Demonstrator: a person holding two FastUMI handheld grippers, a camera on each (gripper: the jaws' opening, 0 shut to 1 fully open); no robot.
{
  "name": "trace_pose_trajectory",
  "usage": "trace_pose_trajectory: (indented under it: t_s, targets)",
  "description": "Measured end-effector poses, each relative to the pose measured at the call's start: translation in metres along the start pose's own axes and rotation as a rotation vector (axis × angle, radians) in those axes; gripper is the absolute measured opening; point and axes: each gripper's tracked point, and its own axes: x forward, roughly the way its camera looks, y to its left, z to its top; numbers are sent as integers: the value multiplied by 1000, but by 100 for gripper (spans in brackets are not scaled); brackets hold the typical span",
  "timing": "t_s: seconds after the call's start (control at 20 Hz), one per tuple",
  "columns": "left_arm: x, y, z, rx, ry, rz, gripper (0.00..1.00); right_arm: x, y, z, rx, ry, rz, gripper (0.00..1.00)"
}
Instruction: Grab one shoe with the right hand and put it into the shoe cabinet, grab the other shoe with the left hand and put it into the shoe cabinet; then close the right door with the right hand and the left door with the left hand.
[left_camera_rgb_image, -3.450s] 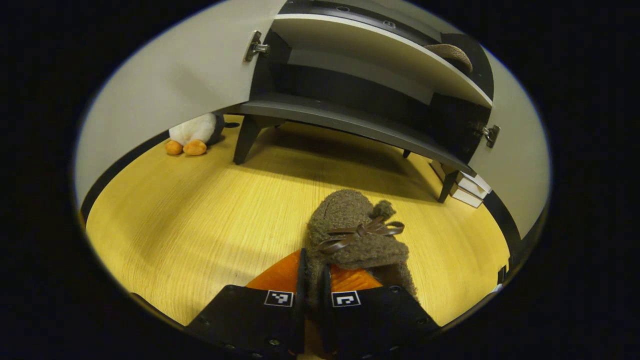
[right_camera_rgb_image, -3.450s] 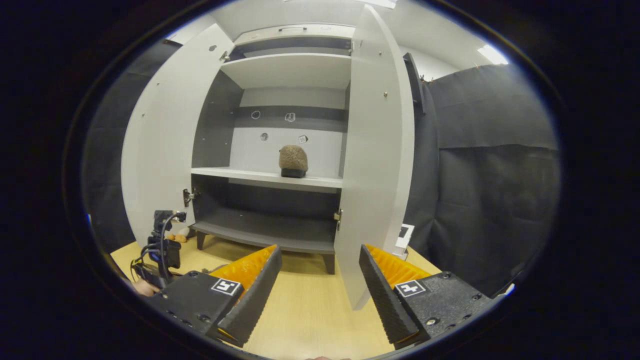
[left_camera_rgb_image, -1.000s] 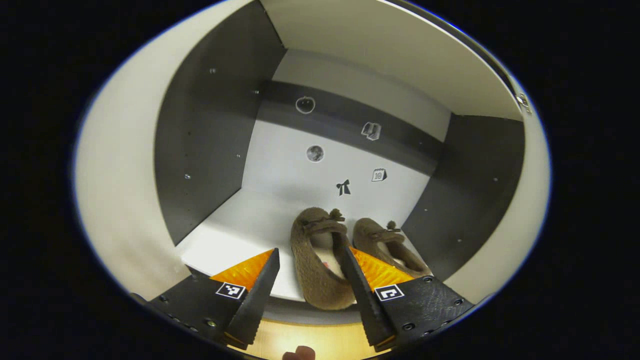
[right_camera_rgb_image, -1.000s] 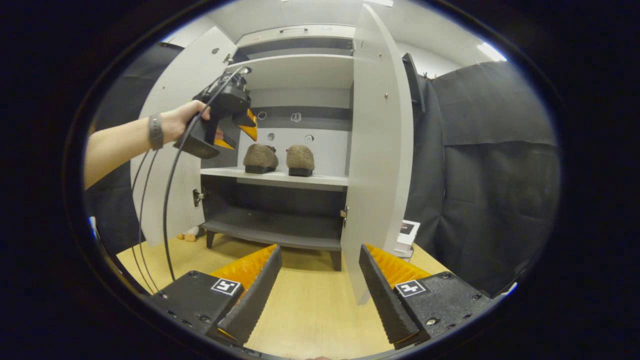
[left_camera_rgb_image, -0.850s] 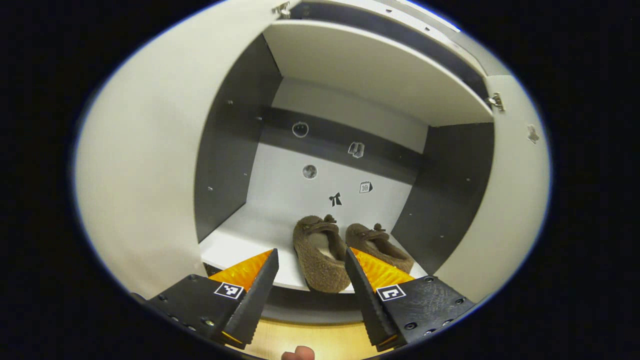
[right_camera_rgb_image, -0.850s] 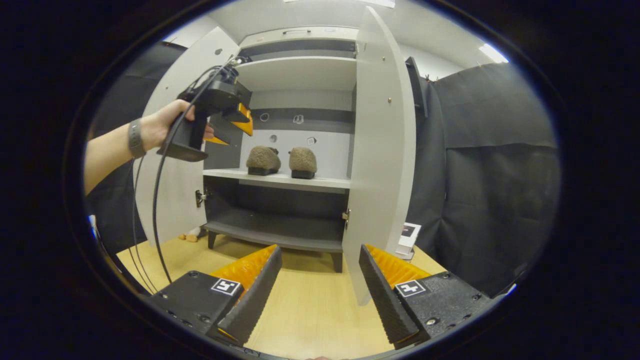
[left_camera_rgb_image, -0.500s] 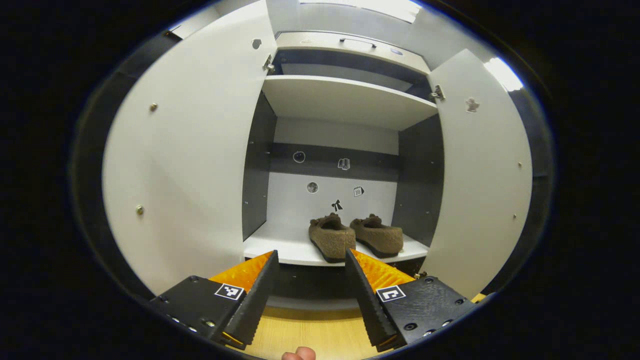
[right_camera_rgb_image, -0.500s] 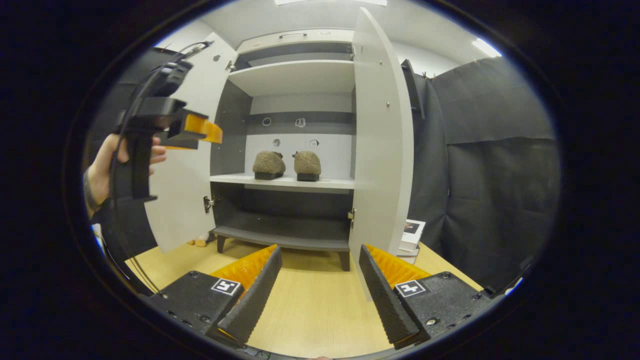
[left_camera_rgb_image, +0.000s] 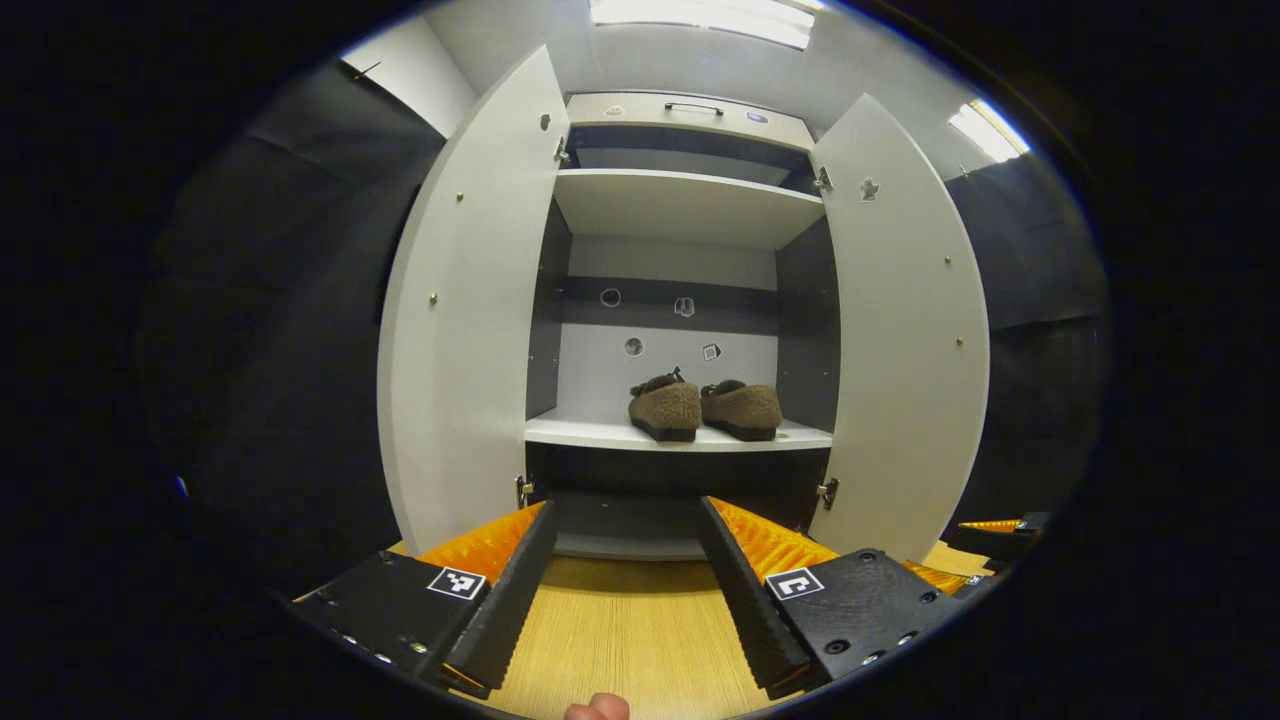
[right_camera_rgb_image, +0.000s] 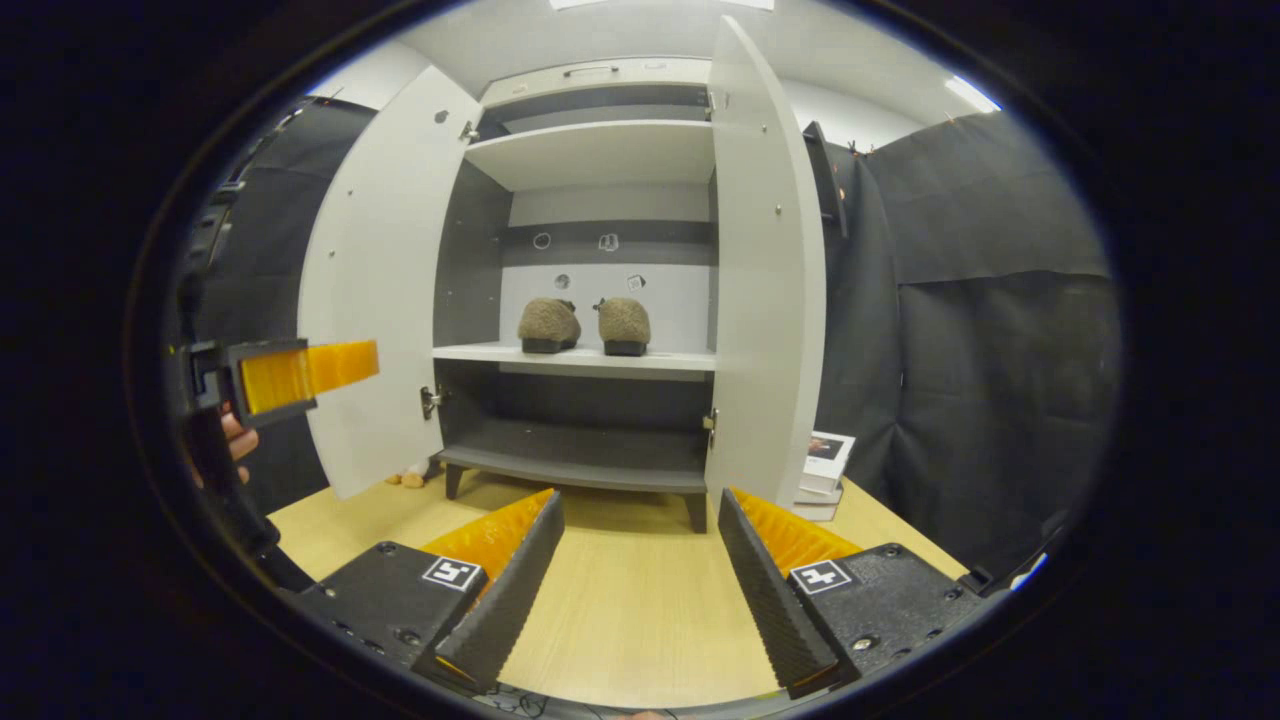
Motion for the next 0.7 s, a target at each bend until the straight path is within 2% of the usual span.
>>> trace_pose_trajectory:
  t_s: [0.1,0.15,0.2,0.25,0.35,0.45,0.5,0.7]
  targets:
    - [-10,0,-4,-9,-9,-1,86,-3,2,0,3,-2,8,100]
    - [-14,0,-7,-9,-5,-1,86,-5,1,1,4,-1,9,97]
    - [-17,1,-11,-8,2,4,86,-7,1,1,4,-2,11,100]
    - [-21,2,-16,-10,8,8,86,-9,0,3,6,-4,13,97]
    - [-25,3,-23,-10,12,8,86,-14,-11,19,28,-31,-19,97]
    - [-29,3,-27,-10,12,4,87,-21,-40,58,59,-114,-75,100]
    - [-29,5,-28,-12,11,8,87,-26,-61,77,60,-150,-111,97]
    - [-31,2,-27,-7,7,6,90,-30,-147,165,99,-290,-240,99]
